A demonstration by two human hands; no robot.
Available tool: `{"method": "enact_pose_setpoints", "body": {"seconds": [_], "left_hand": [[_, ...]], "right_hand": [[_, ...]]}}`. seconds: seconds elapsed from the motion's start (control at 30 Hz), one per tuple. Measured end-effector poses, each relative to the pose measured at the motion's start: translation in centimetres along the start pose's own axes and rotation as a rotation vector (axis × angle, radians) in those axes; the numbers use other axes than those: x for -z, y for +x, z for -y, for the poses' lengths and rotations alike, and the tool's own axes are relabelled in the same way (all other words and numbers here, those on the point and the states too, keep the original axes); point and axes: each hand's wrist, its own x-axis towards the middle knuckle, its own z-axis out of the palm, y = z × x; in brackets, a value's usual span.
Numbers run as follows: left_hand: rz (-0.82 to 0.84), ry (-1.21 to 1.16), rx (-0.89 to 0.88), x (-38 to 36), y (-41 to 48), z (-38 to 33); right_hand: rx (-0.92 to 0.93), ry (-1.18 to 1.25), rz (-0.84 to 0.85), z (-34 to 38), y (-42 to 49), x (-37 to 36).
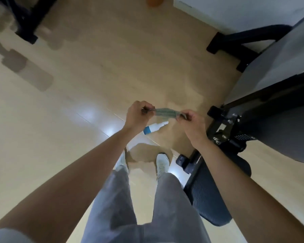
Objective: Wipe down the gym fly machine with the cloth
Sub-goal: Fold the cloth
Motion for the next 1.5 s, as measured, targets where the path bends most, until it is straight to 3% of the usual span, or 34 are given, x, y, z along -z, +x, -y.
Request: {"method": "enact_pose_setpoints", "body": {"seconds": [0.17,0.47,0.57,0.77,0.97,1.2,1.3,1.5], "left_hand": [[0.145,0.196,-0.059,-3.6,10.1,4.0],[0.569,0.355,0.058,-13.9,24.4,19.3],[0.678,0.403,0.11,-19.2,28.5,24.3],[0.792,0.681,-0.054,-31.0,34.3,33.3],[0.94,0.797,-0.158,-38.4,36.1,40.0],[0.856,0.839,-0.301,-36.3,38.3,39.7],[0.802,0.734,-0.333,-32.6,39.1,37.6],[0.848,0.526,-0.419,-25.3,39.1,34.1]], "right_hand": [[-0.062,-0.105,-0.197,-3.2,7.3,-1.7],[-0.459,-0.104,-0.651,-19.3,18.2,-9.2],[-0.595,0.015,-0.712,-26.3,21.3,-12.0],[-0.704,0.436,-0.771,-36.7,25.2,-15.2],[-0.658,0.39,-0.815,-41.2,24.1,-17.1],[-0.685,0.536,-0.809,-40.8,23.4,-18.3],[-0.692,0.584,-0.786,-38.9,23.9,-18.5],[-0.684,0.619,-0.772,-34.8,25.2,-19.0]]}}
